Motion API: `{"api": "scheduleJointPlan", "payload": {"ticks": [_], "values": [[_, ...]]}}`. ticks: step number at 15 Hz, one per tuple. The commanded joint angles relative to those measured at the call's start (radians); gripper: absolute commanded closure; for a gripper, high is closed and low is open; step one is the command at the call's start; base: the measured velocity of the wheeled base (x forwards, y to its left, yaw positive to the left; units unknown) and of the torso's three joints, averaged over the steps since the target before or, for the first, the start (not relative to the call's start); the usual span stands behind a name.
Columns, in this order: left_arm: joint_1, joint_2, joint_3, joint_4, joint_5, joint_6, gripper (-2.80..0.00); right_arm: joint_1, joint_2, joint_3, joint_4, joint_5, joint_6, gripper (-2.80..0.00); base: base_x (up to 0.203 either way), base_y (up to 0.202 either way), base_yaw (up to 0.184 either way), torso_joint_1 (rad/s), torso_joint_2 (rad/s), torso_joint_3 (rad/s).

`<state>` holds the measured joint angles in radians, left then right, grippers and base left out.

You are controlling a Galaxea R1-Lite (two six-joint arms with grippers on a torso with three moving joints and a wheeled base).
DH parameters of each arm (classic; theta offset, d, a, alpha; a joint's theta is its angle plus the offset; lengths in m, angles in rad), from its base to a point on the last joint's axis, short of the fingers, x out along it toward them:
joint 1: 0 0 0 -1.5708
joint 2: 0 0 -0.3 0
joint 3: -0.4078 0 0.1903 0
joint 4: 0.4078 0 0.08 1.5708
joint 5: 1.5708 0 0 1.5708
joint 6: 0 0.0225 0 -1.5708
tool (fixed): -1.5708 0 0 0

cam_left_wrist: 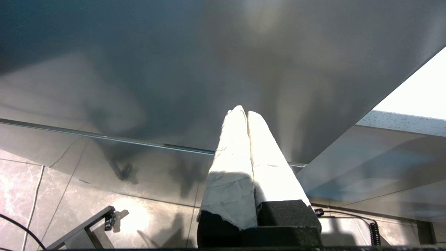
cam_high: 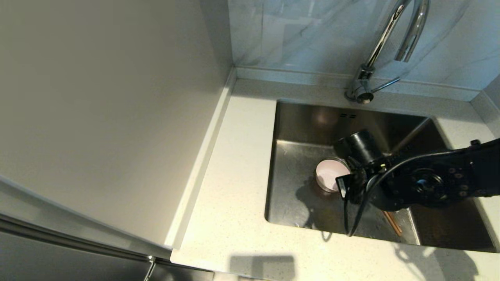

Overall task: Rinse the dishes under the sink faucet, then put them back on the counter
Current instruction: Put a bowl into the sink

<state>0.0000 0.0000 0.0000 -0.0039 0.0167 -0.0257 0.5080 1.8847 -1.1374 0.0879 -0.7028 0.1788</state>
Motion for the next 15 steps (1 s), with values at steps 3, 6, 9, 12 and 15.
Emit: {"api": "scheduleJointPlan", "payload": {"ticks": [3, 6, 9, 12, 15], "values": [[0.0, -0.003, 0.0, -0.001, 0.0, 0.0, 0.0, 0.005, 0.127, 0.007, -0.026, -0.004, 0.033, 0.0, 0.0, 0.0, 0.0, 0.0, 0.0, 0.0], [0.0, -0.003, 0.0, -0.001, 0.0, 0.0, 0.0, 0.006, 0.174, -0.049, -0.027, -0.004, 0.034, 0.0, 0.0, 0.0, 0.0, 0.0, 0.0, 0.0], [0.0, -0.003, 0.0, -0.001, 0.0, 0.0, 0.0, 0.006, 0.219, -0.09, -0.028, -0.004, 0.033, 0.0, 0.0, 0.0, 0.0, 0.0, 0.0, 0.0], [0.0, -0.003, 0.0, -0.001, 0.0, 0.0, 0.0, 0.006, 0.253, -0.123, -0.028, -0.011, 0.033, 0.0, 0.0, 0.0, 0.0, 0.0, 0.0, 0.0], [0.0, -0.003, 0.0, -0.001, 0.0, 0.0, 0.0, 0.006, 0.282, -0.152, -0.028, -0.016, 0.034, 0.0, 0.0, 0.0, 0.0, 0.0, 0.0, 0.0]]}}
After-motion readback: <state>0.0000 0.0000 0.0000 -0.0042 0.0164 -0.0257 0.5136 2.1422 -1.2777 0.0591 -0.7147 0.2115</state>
